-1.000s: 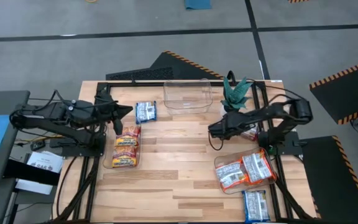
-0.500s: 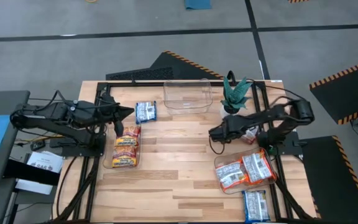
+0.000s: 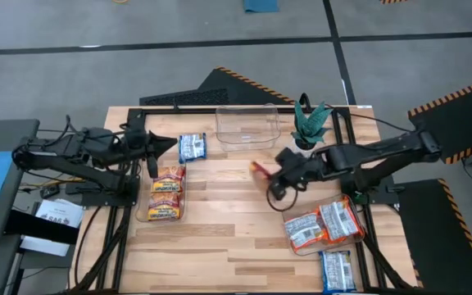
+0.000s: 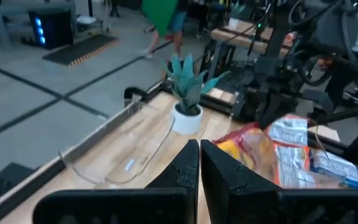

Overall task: Sort Maruchan noodles
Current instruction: Put the red noodle pack into the bottom left transparent bin

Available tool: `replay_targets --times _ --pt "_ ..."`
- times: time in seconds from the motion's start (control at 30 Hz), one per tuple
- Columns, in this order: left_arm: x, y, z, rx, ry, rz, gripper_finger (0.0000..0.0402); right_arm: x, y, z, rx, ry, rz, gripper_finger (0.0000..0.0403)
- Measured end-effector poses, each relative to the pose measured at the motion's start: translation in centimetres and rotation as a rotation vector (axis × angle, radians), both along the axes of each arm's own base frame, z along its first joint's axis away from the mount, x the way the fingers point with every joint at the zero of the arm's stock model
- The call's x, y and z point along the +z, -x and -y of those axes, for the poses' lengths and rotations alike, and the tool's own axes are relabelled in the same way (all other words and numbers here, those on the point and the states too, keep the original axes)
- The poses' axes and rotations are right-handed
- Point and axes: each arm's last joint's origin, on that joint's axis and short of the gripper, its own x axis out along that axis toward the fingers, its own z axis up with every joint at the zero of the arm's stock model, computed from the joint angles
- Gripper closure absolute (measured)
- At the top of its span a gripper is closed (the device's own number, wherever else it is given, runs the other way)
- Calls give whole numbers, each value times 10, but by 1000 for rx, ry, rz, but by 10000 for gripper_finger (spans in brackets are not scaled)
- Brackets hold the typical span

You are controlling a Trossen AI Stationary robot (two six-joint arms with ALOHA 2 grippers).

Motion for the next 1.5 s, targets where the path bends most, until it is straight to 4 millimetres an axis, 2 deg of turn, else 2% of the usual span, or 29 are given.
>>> replay_targets --times 0.2,0.37,0.5,0.63,0.8,0.97,1.2,1.37,1.5 --pt "6 -1 0 -2 -35 46 401 7 -61 8 145 66 322 386" --pt "14 -1 -1 25 -64 113 401 -4 -118 20 205 59 545 386" --pt "28 1 -1 47 -113 234 401 -10 -160 28 236 12 715 386" --pt "41 4 -2 62 -152 344 401 -13 -199 31 285 -35 824 386" --pt "46 6 -2 69 -169 392 401 -20 -241 37 308 -57 861 386" --pt "47 6 -2 64 -158 402 401 -33 -270 45 280 -82 883 386" --pt "47 5 -2 62 -150 405 401 -65 -296 53 217 -206 864 379" --pt "47 5 -2 62 -150 405 401 -85 -309 56 169 -335 852 347" --pt "46 5 -2 61 -151 397 401 -91 -316 63 167 -380 863 310"
